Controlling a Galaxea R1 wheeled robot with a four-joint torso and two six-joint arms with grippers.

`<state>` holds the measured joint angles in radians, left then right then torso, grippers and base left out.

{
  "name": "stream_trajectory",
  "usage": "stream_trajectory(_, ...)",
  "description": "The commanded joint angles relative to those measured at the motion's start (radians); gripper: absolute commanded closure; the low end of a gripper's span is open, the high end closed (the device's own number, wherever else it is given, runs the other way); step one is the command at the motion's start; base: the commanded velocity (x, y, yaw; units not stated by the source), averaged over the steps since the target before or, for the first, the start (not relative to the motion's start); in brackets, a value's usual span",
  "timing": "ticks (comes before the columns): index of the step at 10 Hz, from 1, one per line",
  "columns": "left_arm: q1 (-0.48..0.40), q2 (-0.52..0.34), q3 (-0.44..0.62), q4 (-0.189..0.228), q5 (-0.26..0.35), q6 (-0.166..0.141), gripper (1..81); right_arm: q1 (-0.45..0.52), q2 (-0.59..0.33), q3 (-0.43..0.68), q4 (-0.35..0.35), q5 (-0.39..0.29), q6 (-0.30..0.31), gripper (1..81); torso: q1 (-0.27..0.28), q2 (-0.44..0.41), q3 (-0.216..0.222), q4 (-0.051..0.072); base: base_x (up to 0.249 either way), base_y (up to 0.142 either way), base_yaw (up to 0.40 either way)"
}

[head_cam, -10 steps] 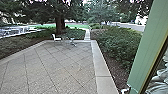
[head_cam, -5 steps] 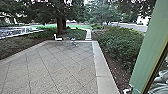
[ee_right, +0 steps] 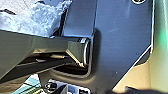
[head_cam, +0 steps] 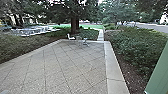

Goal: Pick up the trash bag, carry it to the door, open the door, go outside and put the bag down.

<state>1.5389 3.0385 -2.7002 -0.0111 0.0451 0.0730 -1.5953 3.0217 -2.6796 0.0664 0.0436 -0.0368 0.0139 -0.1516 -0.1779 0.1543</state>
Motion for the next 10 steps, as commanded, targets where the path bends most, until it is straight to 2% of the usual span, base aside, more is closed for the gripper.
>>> stream_trajectory(1,-0.035,-0.003,0.008,-0.006,0.062,-0.005,81.1,0.034,-0.001,0.001,0.006,-0.059,-0.002,1.0,0.000,0.000,0.000,-0.004,0.000,0.000,0.000)
stream_trajectory(2,-0.042,-0.007,0.013,-0.007,0.062,-0.005,81.1,0.033,-0.001,0.009,-0.005,-0.064,-0.005,1.0,0.000,0.000,0.000,0.028,0.000,0.000,0.000)
stream_trajectory(3,-0.049,-0.013,0.028,-0.015,0.064,-0.005,81.1,0.031,-0.001,0.017,-0.008,-0.079,-0.005,1.0,0.000,0.000,0.000,0.051,0.000,0.000,0.000)
stream_trajectory(4,-0.055,-0.030,0.064,-0.015,0.064,-0.005,81.1,0.033,-0.010,0.050,-0.022,-0.100,-0.005,1.0,0.000,0.000,0.000,0.062,0.000,0.000,0.000)
stream_trajectory(5,-0.064,-0.058,0.108,-0.015,0.065,-0.005,81.1,0.036,-0.028,0.107,-0.037,-0.129,-0.005,1.0,0.000,0.000,0.000,0.061,0.000,0.000,0.000)
stream_trajectory(7,-0.099,-0.151,0.240,-0.017,0.073,-0.007,81.1,0.036,-0.102,0.253,-0.043,-0.140,-0.005,1.0,0.000,0.000,0.000,0.061,0.000,0.000,0.000)
stream_trajectory(8,-0.127,-0.211,0.310,-0.033,0.075,-0.007,81.1,0.036,-0.135,0.305,-0.043,-0.139,-0.005,1.0,0.000,0.000,-0.035,0.061,0.000,0.000,0.000)
stream_trajectory(10,-0.193,-0.289,0.388,-0.094,0.079,-0.009,81.1,0.036,-0.142,0.307,-0.042,-0.137,-0.005,1.0,0.000,0.000,-0.090,0.061,0.000,0.000,0.000)
